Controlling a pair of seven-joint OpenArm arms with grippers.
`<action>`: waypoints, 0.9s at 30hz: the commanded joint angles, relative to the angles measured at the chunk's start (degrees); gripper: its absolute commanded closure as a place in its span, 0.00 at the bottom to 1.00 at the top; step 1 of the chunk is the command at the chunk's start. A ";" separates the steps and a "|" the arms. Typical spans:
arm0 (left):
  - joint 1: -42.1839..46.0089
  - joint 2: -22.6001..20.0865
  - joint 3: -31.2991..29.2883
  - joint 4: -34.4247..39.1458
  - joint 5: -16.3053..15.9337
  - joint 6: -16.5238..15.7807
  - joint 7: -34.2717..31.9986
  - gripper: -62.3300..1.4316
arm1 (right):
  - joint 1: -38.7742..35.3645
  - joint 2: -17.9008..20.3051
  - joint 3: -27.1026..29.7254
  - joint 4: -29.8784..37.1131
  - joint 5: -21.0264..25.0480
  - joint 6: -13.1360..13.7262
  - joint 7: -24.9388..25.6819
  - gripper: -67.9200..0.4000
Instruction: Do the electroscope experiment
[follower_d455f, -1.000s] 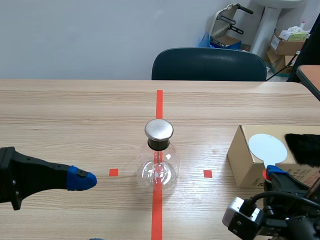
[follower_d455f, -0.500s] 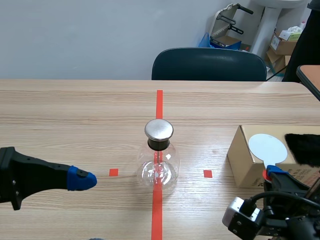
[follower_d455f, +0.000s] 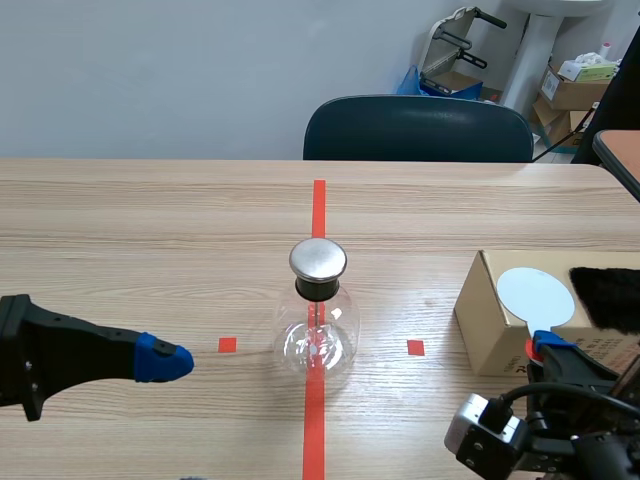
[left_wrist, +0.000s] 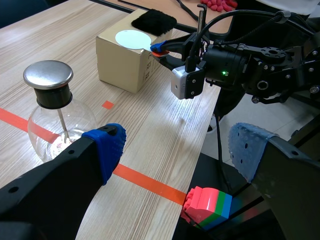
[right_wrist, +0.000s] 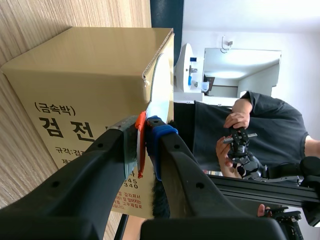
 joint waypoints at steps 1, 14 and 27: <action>0.00 0.46 0.00 1.09 -0.35 -0.33 -0.74 0.27 | 0.07 0.13 0.46 0.90 0.24 0.00 -0.24 0.98; 0.00 0.46 0.00 1.09 -0.35 -0.33 -0.76 0.27 | 0.07 0.13 0.46 0.90 0.24 0.42 -0.22 0.98; 0.00 0.46 0.00 1.09 -0.35 -0.33 -0.76 0.27 | 0.07 0.13 0.46 0.90 0.24 0.39 -0.90 0.98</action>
